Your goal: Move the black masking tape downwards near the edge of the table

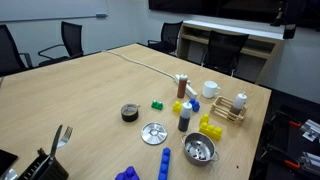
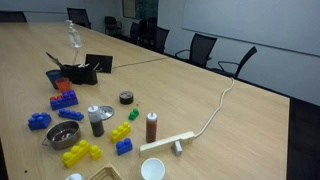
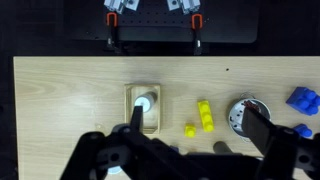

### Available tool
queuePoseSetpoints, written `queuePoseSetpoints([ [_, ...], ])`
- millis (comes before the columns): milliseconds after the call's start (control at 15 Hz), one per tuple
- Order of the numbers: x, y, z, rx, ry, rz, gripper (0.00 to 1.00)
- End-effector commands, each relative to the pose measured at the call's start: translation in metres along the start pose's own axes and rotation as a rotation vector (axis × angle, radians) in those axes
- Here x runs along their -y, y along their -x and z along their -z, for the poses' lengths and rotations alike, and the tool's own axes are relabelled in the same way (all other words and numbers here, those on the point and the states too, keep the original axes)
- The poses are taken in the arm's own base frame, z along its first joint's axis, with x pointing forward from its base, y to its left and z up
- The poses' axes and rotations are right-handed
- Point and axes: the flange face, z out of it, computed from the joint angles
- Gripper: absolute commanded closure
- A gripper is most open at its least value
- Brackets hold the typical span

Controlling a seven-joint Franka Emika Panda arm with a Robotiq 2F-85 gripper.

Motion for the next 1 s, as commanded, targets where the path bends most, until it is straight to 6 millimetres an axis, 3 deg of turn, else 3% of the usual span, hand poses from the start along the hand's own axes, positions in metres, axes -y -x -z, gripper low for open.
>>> queuePoseSetpoints([
  [0,0.000,0.000,0.001,0.000,0.000,0.000,0.00],
  [267,0.018,-0.020,0.001,-0.058,0.006,0.040,0.00],
  [667,0.061,-0.065,0.008,-0.154,0.019,0.131,0.00],
  [733,0.056,-0.054,0.002,-0.147,0.006,0.111,0.00],
  [933,0.061,-0.065,0.004,-0.147,0.006,0.121,0.00],
])
